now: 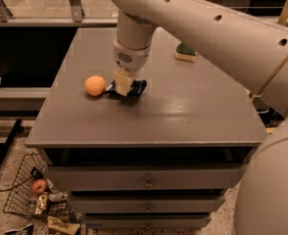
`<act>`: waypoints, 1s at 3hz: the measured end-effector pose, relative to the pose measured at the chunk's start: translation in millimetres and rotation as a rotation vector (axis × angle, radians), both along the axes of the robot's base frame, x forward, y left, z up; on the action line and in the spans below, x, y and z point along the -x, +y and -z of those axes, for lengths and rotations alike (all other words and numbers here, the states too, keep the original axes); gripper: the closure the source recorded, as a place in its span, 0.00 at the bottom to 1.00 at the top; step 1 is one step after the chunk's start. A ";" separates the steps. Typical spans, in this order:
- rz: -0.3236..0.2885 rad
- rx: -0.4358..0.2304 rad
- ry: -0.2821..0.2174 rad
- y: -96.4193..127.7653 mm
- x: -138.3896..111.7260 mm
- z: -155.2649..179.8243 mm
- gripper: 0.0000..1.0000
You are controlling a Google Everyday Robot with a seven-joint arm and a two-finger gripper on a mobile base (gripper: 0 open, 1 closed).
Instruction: Move rxbar blueberry near orange
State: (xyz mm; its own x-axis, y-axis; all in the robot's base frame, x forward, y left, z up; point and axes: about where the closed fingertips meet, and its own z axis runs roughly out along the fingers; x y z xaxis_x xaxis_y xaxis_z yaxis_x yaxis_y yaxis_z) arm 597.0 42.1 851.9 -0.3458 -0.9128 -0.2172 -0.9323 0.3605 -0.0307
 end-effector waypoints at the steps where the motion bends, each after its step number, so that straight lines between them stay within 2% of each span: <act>1: -0.016 0.006 0.021 4.0 -1.9 4.1 1.00; 2: -0.016 0.005 0.020 4.9 -2.3 5.3 0.83; 3: -0.017 0.004 0.020 5.9 -2.7 6.7 0.60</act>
Offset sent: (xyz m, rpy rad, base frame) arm 0.0017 0.0036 -0.0037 -0.0055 0.0185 0.0141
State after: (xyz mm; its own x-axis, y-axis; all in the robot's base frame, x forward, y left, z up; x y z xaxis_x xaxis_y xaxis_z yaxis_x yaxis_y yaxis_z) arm 599.7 48.0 845.2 -0.3342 -0.9197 -0.2063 -0.9388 0.3442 -0.0138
